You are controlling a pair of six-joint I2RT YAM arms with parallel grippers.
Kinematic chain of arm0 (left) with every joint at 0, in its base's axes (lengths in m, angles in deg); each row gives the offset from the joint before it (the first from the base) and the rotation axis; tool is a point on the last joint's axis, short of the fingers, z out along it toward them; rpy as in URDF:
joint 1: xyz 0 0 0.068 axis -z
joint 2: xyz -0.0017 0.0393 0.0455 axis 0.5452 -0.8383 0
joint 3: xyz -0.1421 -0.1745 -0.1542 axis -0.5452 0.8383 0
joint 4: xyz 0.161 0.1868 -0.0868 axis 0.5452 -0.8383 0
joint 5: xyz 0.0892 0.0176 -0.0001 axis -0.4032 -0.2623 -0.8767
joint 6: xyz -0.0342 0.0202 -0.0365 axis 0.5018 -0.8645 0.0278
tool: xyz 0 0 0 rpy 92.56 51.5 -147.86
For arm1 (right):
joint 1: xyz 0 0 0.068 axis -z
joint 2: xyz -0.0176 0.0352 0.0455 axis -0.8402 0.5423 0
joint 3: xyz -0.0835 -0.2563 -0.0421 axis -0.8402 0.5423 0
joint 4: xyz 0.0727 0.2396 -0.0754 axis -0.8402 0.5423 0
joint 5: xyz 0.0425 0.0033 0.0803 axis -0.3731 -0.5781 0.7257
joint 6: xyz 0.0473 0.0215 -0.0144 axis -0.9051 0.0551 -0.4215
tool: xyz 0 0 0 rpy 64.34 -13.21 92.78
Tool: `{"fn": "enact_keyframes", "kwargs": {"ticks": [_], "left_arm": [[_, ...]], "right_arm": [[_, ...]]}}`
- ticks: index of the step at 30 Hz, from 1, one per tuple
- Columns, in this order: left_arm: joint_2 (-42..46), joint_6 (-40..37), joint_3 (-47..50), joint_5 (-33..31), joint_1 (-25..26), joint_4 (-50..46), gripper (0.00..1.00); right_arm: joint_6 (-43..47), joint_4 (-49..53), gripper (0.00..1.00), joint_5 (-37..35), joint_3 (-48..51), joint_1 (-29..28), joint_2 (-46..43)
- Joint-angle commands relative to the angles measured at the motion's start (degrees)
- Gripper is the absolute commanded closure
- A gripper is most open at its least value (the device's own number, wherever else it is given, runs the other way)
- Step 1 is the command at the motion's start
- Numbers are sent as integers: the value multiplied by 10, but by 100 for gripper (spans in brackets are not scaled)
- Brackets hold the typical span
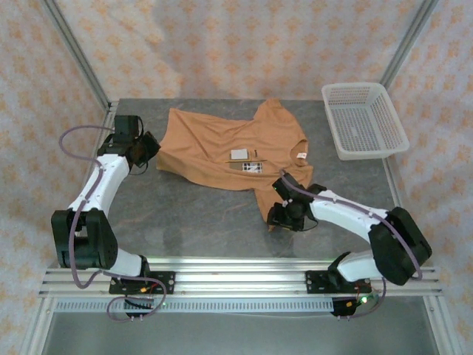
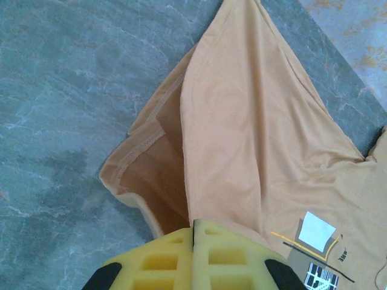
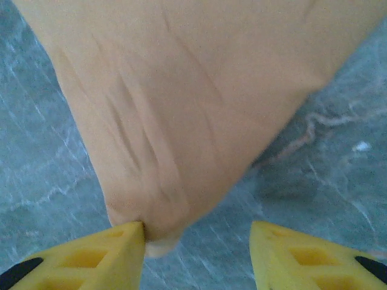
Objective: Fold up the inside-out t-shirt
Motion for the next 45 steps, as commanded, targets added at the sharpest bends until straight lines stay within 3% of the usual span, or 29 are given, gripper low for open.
{"fn": "enact_keyframes", "kwargs": {"ticks": [1,5,11,19,21,22,25,27,30,34,37,39,45], "left_arm": [[4,6,-4,6,-3,-31,100],[13,-2,-13,0,-7,-47,100],[36,-9,-21,-4,-10,-61,100],[21,12,15,27,-7,-22,100],[17,13,20,26,-5,-17,100],[15,14,20,26,-5,-15,100],[10,14,22,27,-3,-10,100],[6,12,21,26,-2,-10,100],[1,12,25,27,-1,-5,100],[-6,13,26,31,3,0,100],[-8,11,24,32,4,-3,100],[-7,8,23,30,5,-5,100],[-6,9,28,31,6,-5,100]], "right_arm": [[-32,-73,53,-68,-1,-2,21],[2,-23,100,-117,-66,5,45],[116,190,100,-127,-245,10,65],[207,224,100,-121,-456,38,271],[217,219,89,-122,-524,52,322],[219,211,78,-113,-555,61,343],[213,214,57,-88,-609,78,359],[207,220,53,-92,-601,80,333],[190,185,53,-98,-507,81,260],[152,108,73,-100,-361,108,180],[150,69,75,-67,-307,131,171],[159,57,74,-59,-299,138,184],[163,23,60,-44,-313,153,241]]}}
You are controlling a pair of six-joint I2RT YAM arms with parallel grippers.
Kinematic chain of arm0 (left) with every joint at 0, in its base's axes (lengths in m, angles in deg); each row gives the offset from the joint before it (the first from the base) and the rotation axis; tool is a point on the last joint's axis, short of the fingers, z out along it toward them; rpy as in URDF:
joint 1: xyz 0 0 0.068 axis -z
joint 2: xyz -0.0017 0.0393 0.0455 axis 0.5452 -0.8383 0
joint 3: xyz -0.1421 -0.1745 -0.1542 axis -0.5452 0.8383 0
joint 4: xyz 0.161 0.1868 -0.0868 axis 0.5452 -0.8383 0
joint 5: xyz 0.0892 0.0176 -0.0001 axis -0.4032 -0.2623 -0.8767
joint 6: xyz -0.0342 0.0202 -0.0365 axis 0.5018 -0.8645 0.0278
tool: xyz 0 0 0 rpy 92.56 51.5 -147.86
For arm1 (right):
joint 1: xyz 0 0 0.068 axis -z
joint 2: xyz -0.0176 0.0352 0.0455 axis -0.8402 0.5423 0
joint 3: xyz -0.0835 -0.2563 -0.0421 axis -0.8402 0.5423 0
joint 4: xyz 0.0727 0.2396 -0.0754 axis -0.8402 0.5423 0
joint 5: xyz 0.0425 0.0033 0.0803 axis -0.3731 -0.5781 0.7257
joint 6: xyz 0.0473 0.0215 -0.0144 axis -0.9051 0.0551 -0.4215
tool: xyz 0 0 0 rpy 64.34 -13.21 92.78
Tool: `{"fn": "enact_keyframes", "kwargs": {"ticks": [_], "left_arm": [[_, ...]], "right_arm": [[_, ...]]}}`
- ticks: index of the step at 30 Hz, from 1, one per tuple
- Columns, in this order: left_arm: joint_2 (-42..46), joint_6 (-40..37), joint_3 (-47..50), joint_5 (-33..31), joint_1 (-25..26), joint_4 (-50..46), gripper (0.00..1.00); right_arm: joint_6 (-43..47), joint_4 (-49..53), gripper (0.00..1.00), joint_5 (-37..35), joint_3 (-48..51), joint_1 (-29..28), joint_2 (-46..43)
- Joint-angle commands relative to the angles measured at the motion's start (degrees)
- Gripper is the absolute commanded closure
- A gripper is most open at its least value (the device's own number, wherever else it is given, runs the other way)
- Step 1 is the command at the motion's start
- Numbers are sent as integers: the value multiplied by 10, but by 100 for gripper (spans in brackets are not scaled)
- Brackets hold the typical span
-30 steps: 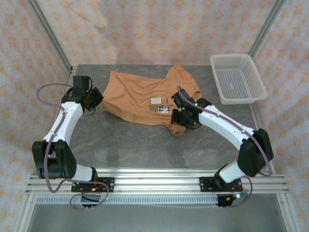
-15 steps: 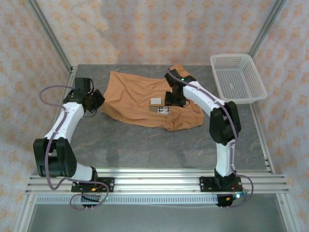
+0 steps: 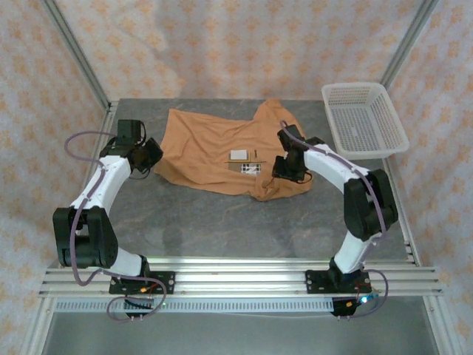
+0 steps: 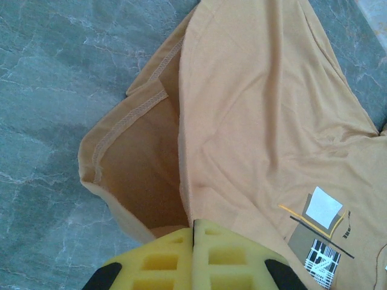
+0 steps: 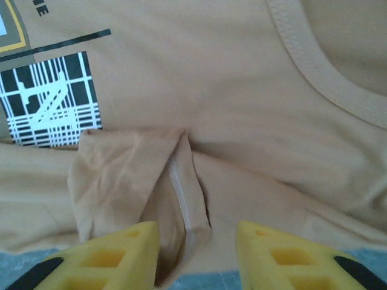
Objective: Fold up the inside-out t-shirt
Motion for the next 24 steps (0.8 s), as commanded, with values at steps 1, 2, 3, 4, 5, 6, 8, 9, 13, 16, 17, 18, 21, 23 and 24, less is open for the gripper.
{"fn": "enact_keyframes", "kwargs": {"ticks": [1,2,3,4,5,6,8,9,13,16,17,18,21,23,24], "left_arm": [[0,3,8,-1,4,9,100],[0,3,9,-1,4,9,100],[0,2,10,-2,4,9,100],[1,2,11,-2,4,8,100],[0,1,11,-2,5,8,100],[1,1,11,-2,5,7,100],[1,0,11,-2,5,7,100],[1,-1,11,-2,5,7,100],[-1,-2,10,-3,6,4,100],[-2,-2,12,-4,6,5,100],[-2,-3,11,-4,6,5,100],[-2,-3,11,-3,6,5,100],[-1,-7,8,-5,6,-1,100],[0,-9,7,-8,6,-4,100],[1,-10,6,-8,6,-6,100]], "right_arm": [[-3,-37,59,14,-15,9,32],[-4,-38,59,19,-21,11,43],[-6,-41,59,24,-26,13,53],[-7,-43,59,30,-32,14,63],[-8,-46,59,33,-37,14,71],[-10,-48,59,36,-40,14,78],[-12,-51,59,45,-49,14,90],[-12,-51,59,47,-53,13,93],[-16,-53,60,59,-66,14,96],[-15,-51,61,61,-76,13,102],[-13,-48,62,61,-81,14,106],[-12,-46,62,62,-85,14,111],[-7,-39,64,64,-96,13,128],[-5,-34,63,63,-100,13,134],[-3,-34,63,62,-101,14,135]]}}
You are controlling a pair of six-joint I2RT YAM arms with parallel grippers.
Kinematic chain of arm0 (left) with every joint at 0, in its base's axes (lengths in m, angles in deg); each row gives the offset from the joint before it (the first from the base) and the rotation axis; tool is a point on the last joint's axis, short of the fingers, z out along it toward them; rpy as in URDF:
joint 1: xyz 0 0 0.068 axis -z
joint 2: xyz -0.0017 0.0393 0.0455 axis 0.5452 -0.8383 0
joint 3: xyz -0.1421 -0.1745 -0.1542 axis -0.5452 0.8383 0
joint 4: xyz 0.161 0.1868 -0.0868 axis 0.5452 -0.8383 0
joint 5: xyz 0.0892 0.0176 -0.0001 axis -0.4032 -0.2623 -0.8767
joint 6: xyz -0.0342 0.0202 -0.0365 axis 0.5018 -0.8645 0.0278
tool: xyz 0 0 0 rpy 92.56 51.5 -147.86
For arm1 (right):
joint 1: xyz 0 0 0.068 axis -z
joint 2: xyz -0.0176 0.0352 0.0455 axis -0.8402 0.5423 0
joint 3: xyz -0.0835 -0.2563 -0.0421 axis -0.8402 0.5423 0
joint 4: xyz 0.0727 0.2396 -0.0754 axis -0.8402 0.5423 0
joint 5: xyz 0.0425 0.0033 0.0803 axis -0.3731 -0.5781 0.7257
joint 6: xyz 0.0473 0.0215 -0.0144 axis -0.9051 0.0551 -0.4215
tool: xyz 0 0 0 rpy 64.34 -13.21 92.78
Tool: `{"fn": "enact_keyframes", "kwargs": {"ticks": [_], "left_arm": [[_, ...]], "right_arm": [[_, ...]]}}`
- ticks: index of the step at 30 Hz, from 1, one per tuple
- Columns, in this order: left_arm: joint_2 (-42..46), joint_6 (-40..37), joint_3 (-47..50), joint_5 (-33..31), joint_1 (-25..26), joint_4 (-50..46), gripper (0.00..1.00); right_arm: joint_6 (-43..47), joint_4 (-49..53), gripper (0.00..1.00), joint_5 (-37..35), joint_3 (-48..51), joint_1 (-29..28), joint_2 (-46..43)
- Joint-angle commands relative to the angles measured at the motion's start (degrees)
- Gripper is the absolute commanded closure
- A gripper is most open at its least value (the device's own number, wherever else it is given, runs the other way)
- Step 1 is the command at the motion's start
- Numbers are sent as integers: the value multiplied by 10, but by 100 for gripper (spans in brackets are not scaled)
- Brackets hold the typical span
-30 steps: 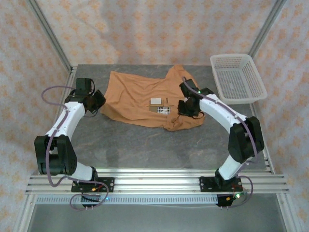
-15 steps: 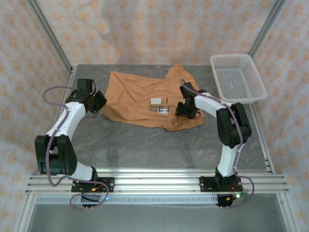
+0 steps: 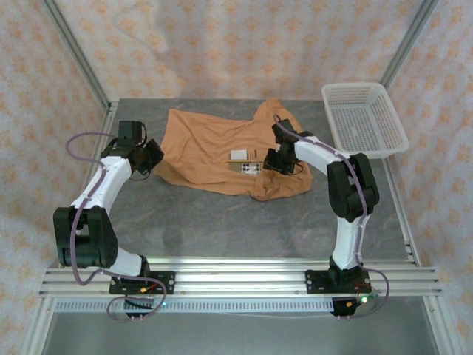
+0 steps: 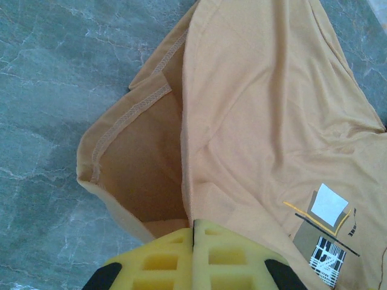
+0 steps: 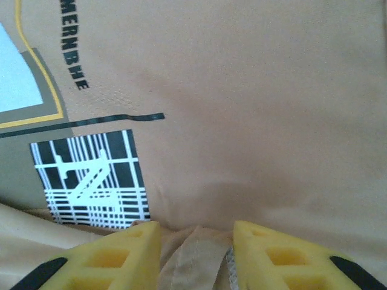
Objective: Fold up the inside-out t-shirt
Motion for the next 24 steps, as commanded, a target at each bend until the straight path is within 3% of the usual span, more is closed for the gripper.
{"fn": "enact_keyframes", "kwargs": {"ticks": [1,7,16,18,24], "left_arm": [[2,-9,-3,-9,5,-8,100],[0,-10,-5,-10,5,-9,100],[1,-10,-5,-10,5,-9,100],[3,-10,-5,-10,5,-10,100],[11,-10,-12,-12,5,-20,100]], "right_arm": [[6,14,62,-1,-14,2,14],[25,39,57,-23,-25,2,13],[23,29,59,-12,-20,1,26],[21,27,65,-9,-18,1,28],[21,40,100,-29,-24,1,-4]]}}
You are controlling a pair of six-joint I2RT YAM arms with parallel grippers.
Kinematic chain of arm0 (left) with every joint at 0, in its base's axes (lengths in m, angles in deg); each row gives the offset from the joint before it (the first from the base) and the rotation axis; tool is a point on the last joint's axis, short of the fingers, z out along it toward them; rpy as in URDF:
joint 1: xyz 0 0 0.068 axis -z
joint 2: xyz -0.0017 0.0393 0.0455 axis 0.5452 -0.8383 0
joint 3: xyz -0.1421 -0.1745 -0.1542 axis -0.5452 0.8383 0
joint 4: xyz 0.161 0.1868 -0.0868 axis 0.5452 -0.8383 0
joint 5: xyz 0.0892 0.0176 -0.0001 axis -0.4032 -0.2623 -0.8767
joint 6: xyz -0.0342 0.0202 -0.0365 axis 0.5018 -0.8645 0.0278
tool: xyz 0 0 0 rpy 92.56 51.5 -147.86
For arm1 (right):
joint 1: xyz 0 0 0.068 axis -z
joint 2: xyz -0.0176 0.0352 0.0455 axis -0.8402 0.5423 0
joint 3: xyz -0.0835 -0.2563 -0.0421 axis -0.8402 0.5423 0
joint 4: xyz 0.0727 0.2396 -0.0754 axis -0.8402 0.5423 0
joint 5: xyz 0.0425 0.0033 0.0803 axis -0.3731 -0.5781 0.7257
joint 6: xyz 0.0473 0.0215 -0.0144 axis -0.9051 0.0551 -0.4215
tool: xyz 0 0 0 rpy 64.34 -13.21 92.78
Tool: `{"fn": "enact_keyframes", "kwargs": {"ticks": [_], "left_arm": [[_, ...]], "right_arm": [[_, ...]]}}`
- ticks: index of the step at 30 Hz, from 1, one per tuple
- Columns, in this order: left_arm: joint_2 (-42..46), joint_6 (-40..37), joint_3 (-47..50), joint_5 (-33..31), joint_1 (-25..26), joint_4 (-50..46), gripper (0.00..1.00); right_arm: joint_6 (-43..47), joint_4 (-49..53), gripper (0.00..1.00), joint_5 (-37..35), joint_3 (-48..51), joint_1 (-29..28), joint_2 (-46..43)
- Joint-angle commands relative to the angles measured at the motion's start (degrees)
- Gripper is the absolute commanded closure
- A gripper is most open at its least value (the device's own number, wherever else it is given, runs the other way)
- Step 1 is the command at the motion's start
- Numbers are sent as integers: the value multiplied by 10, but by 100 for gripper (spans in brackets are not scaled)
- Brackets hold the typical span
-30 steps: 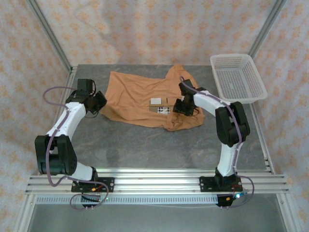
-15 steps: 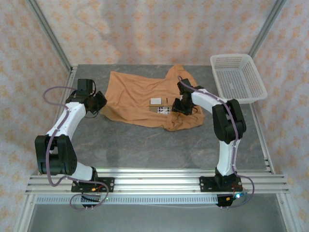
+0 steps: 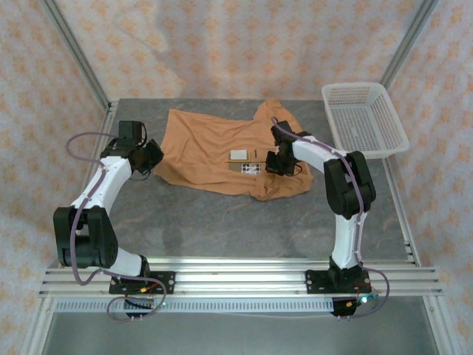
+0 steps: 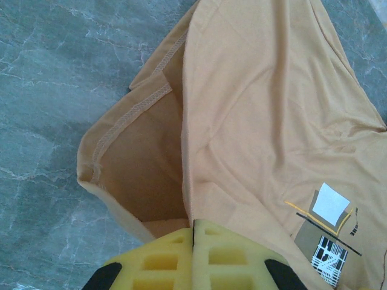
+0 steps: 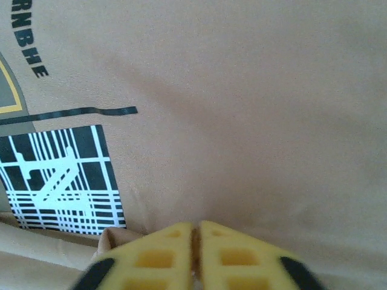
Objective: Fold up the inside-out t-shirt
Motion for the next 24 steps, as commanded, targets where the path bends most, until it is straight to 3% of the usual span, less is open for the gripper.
{"fn": "enact_keyframes", "kwargs": {"ticks": [1,10,18,24], "left_arm": [[13,-7,-16,-13,5,-22,100],[46,4,-153,-44,-5,-83,100],[92,51,-345,-68,-45,-113,100],[168,84,-398,-74,-45,-90,100]], "right_arm": [[6,31,100,-33,-20,1,-33],[22,117,100,-174,-161,15,-209],[34,173,100,-214,-372,36,-316],[37,187,100,-209,-465,36,-387]]}}
